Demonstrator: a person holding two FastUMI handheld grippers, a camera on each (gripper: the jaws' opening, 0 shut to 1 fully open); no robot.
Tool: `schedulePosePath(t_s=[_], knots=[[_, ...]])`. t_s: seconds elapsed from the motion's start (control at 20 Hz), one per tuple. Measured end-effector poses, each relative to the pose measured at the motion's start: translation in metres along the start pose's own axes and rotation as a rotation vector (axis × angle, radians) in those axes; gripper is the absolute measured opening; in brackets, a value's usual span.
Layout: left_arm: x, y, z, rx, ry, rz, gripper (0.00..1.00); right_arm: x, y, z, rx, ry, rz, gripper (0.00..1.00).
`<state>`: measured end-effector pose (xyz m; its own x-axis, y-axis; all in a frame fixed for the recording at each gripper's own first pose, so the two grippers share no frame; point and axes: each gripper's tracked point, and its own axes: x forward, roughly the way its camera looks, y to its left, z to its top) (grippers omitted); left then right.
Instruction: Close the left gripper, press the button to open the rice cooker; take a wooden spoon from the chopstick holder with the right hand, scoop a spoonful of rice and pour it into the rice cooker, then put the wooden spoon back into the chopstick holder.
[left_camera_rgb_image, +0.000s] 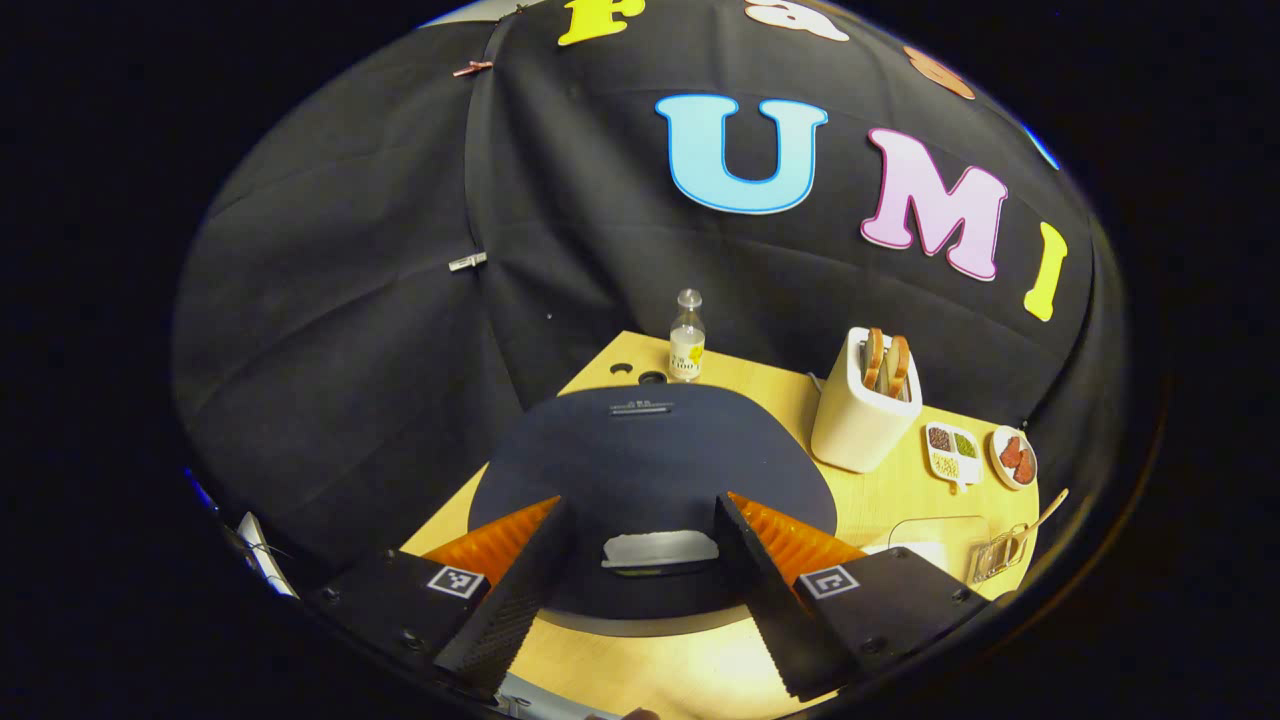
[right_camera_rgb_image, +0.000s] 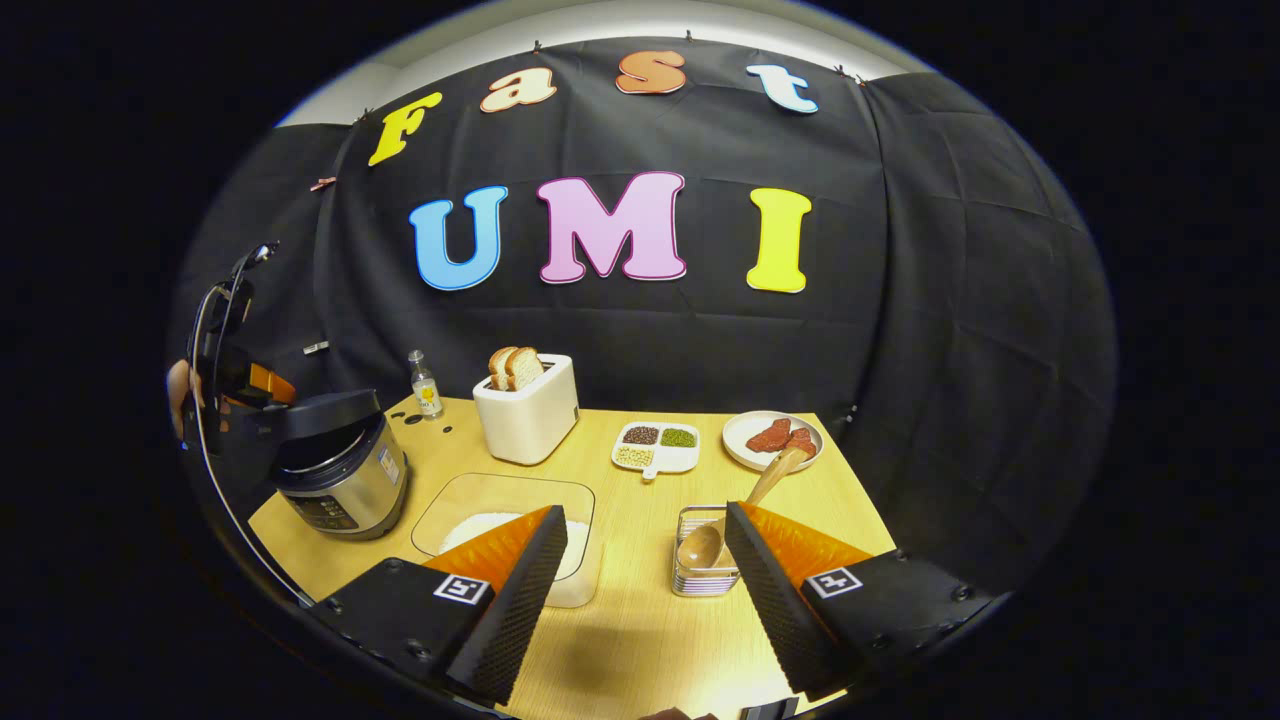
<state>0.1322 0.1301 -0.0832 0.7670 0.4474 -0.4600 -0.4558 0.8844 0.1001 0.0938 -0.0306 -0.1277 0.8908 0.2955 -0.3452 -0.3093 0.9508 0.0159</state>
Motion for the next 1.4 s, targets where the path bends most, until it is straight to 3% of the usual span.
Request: schedulePosePath(t_s=[0.2,0.75,0.9,1.15,1.35,1.4], knots=[[0.015,-0.004,-0.032,0.020,0.051,0.005,0.98,0.005,0.000,-0.005,-0.013,0.014,0.027,0.99],[0.014,-0.002,-0.034,0.019,-0.074,0.045,0.99,0.016,-0.012,-0.018,-0.018,0.060,0.115,0.98],[-0.025,-0.002,0.009,0.063,-0.255,0.065,0.96,0.013,-0.016,0.007,-0.021,0.007,0.097,0.99],[-0.122,-0.042,0.062,0.122,-0.486,-0.070,0.96,-0.005,-0.013,0.051,-0.025,-0.100,0.018,0.99],[-0.187,-0.071,0.064,0.095,-0.555,-0.244,0.95,-0.044,-0.004,0.099,-0.023,-0.214,-0.073,0.98],[-0.198,-0.074,0.061,0.087,-0.556,-0.278,0.91,-0.056,-0.003,0.106,-0.025,-0.237,-0.103,0.99]])
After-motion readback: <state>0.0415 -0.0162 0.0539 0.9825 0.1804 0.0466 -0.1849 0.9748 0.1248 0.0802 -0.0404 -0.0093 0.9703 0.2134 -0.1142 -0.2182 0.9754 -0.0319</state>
